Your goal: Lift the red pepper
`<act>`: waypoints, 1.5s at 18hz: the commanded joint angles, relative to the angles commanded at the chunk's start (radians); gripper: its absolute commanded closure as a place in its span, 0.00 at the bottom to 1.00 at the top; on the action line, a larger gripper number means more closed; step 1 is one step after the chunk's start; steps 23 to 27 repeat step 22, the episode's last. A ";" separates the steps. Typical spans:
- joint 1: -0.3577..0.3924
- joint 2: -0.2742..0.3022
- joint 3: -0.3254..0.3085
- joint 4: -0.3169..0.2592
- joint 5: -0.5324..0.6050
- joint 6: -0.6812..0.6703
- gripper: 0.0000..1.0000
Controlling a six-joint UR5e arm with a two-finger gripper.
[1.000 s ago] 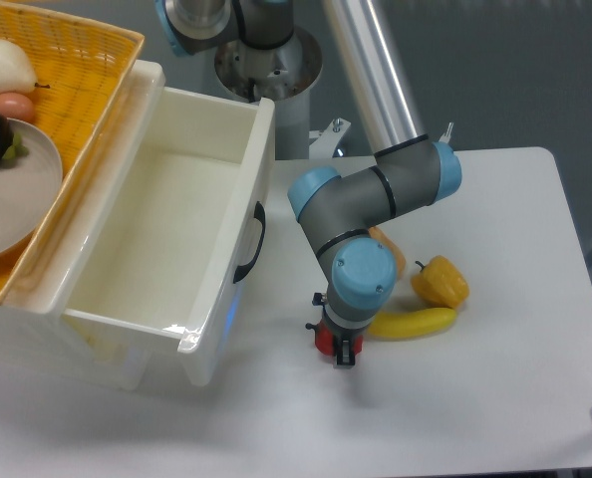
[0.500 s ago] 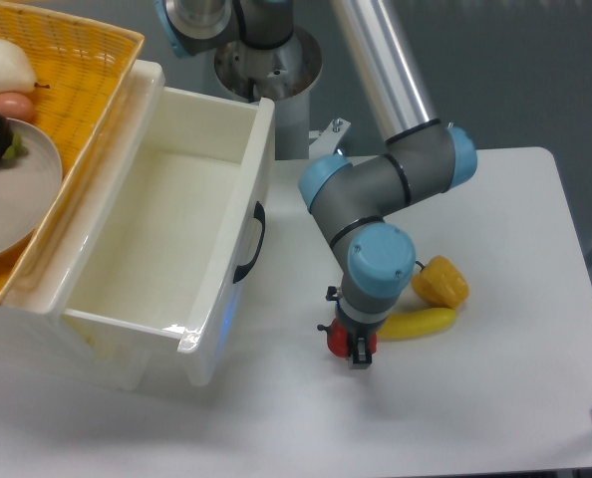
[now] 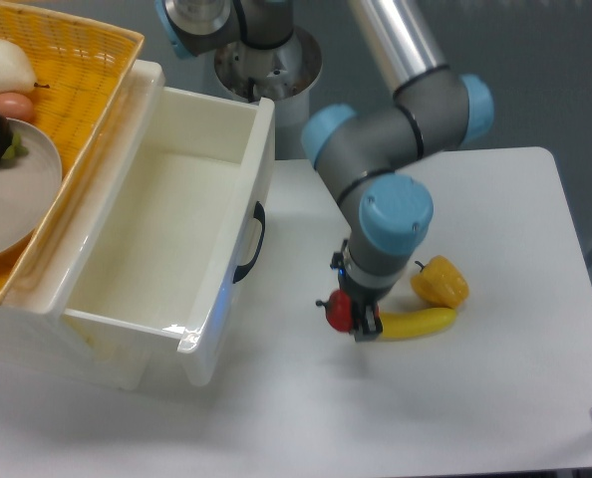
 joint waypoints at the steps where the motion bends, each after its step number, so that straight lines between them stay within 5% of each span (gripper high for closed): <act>1: 0.000 0.017 0.000 -0.018 -0.014 -0.003 0.33; 8: -0.028 0.088 -0.012 -0.103 -0.008 -0.003 0.33; 27: -0.029 0.097 -0.025 -0.106 0.017 0.009 0.33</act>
